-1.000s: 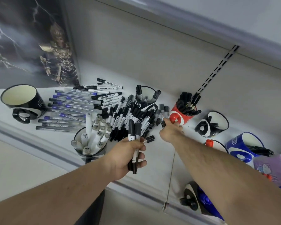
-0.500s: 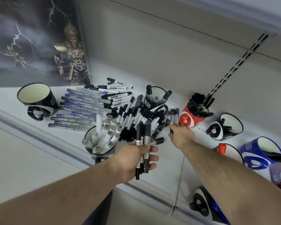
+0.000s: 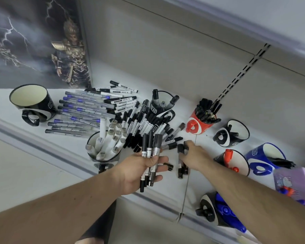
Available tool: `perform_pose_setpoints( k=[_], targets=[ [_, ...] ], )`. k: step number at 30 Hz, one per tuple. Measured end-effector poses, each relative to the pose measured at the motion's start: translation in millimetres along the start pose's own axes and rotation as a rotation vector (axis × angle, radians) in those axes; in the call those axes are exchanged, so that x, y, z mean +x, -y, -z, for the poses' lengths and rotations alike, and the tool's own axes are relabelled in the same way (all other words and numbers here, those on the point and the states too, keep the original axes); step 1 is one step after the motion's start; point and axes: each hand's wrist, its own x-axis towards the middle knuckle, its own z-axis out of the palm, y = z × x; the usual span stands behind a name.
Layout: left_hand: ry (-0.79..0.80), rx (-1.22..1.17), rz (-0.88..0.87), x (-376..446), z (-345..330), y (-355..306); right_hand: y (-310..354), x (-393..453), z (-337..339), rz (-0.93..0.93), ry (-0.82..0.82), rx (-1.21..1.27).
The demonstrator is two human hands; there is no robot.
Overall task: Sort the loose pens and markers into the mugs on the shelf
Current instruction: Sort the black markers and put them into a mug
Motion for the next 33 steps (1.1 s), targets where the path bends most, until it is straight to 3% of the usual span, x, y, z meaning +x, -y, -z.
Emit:
perform_pose_setpoints(
  k=[5, 8, 10, 13, 18, 20, 26, 33],
  targets=[
    [0.019, -0.015, 0.014, -0.8, 3.3, -0.8, 9.6, 15.2, -15.4, -0.224, 0.065, 0.152],
    [0.008, -0.046, 0.003, 0.1, 2.7, -1.4, 13.6, 5.7, -8.0, -0.228, 0.001, 0.230],
    [0.009, -0.074, -0.008, 0.1, 1.2, -3.3, 20.2, -9.7, 7.3, -0.237, -0.085, 0.417],
    [0.040, -0.078, -0.022, -1.6, -2.1, -7.7, 40.6, -50.3, 34.5, -0.081, -0.206, 0.765],
    [0.057, -0.048, -0.048, -5.9, -8.7, -9.1, 68.8, -130.6, 64.8, 0.309, 0.026, 1.183],
    [0.063, -0.015, -0.079, -7.7, -11.9, -8.5, 69.4, -137.6, 58.7, 0.355, 0.049, 1.243],
    [0.096, 0.147, -0.188, -9.7, -23.2, -7.5, 66.1, -130.6, 39.8, 0.269, -0.132, 1.312],
    [0.141, 0.374, -0.342, -2.7, -26.1, -6.1, 63.2, -124.6, 32.4, 0.143, -0.092, 1.382]
  ],
)
